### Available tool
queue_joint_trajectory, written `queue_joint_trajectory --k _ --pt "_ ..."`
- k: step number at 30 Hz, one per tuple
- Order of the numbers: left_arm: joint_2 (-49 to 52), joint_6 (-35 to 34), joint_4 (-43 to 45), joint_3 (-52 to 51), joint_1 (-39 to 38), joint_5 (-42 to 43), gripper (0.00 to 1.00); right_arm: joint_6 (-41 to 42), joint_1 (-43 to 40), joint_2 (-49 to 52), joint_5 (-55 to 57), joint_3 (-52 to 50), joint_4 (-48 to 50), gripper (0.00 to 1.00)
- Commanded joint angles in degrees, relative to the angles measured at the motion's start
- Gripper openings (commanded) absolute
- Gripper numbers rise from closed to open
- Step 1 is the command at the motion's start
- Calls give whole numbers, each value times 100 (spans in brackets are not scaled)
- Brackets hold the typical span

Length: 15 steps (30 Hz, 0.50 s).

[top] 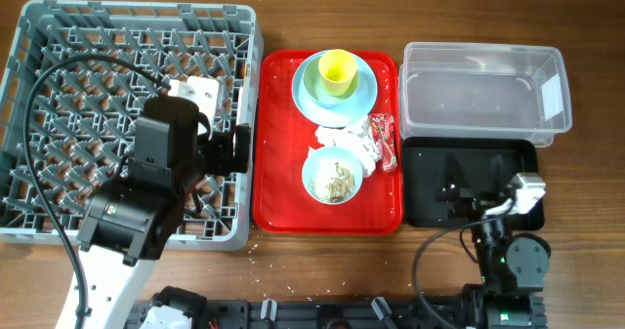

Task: Sort waste into correct bins and load items into the dishwasher rack
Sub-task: 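Reach the right gripper to the rim of the light-blue bowl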

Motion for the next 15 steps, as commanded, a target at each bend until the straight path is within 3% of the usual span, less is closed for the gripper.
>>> queue_joint_trajectory --k 1,6,13,15 --pt "-4 26 -2 37 9 70 100 1274 -17 -22 -881 83 39 100" --pt "-4 26 -2 37 9 70 100 667 -17 214 -1425 1403 -1040 100" --pt "-4 26 -2 37 9 72 100 -964 -17 3257 -1421 5364 -4800 100" --pt "-4 26 -2 37 9 70 100 -955 -17 4098 -1561 6089 -5278 100"
